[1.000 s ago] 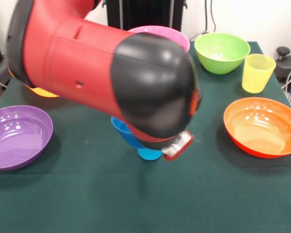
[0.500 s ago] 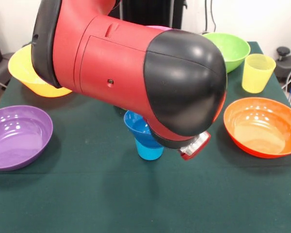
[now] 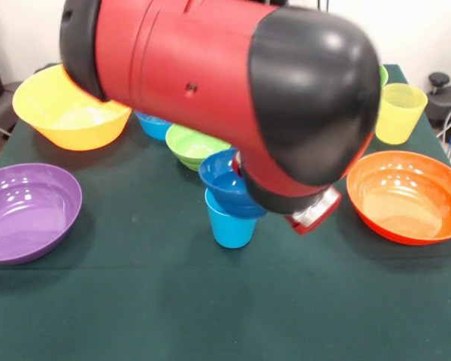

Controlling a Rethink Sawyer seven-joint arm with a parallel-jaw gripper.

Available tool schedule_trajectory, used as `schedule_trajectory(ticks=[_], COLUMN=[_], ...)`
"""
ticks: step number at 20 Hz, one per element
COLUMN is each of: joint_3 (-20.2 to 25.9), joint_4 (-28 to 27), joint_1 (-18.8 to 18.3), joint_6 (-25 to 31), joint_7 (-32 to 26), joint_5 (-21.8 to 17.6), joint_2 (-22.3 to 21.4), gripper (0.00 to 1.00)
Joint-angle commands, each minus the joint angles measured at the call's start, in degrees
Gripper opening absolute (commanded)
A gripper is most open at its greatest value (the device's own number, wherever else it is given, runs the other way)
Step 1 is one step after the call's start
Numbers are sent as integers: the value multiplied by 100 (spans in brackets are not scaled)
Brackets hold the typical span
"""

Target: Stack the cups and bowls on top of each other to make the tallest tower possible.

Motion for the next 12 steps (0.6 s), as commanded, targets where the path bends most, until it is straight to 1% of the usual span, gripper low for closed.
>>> schedule_trajectory(ticks=[1,6,12], joint_3=[764,1066,1103], joint_4=[853,1358,1259], joint_1=[454,740,553], joint_6=[180,100,-31], joint_7=[589,576,517], joint_5=[-574,-821,-947], joint_2=[-302,-482,-385], gripper=[0,0,0])
